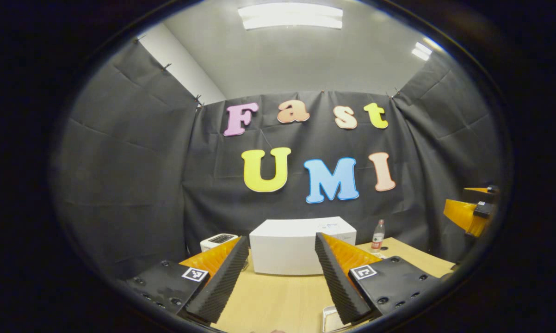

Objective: Open the microwave oven with the left hand, put the food in, and close the microwave oven.

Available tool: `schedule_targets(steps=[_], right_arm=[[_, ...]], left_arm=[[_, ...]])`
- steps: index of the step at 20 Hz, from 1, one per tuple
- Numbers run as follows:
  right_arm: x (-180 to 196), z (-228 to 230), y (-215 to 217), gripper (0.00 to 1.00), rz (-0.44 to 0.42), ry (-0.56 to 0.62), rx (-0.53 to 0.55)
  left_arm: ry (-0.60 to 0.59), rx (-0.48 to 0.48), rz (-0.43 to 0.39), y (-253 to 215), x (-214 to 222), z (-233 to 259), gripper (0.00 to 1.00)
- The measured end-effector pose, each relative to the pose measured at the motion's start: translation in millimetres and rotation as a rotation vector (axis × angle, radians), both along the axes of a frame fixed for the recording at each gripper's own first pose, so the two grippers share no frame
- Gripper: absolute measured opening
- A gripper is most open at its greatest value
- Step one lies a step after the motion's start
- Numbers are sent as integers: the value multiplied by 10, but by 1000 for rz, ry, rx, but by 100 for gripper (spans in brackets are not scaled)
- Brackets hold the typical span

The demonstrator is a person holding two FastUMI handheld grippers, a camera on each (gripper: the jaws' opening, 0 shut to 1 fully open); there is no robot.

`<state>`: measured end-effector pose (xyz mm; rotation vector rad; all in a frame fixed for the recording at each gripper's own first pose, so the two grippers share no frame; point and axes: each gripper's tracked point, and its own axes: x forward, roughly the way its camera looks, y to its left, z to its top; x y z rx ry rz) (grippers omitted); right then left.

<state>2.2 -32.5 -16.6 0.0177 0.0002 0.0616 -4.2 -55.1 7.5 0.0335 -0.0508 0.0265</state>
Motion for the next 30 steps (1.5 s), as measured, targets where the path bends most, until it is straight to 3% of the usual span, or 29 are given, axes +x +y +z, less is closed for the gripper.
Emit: schedule_targets(steps=[10, 13, 18, 19, 24, 30], right_arm=[[120, -2, -178, 97, -68, -2, -4], [200, 7, -234, 96, -116, -4, -3], [332, -15, -340, 97, -207, 9, -23], [343, -25, -368, 97, -227, 10, -28], [387, -68, -526, 96, -332, 35, -38], [354, -161, -730, 97, -464, 74, -72]], left_arm=[[-23, -9, -99, -506, 829, -106, 99], [-24, -10, -145, -655, 1211, -199, 94], [7, -8, -213, -908, 1775, -501, 99], [12, -5, -220, -956, 1883, -560, 94], [72, -13, -283, -1257, 2372, -1005, 96], [144, 45, -333, -1533, 2890, -1586, 99]])
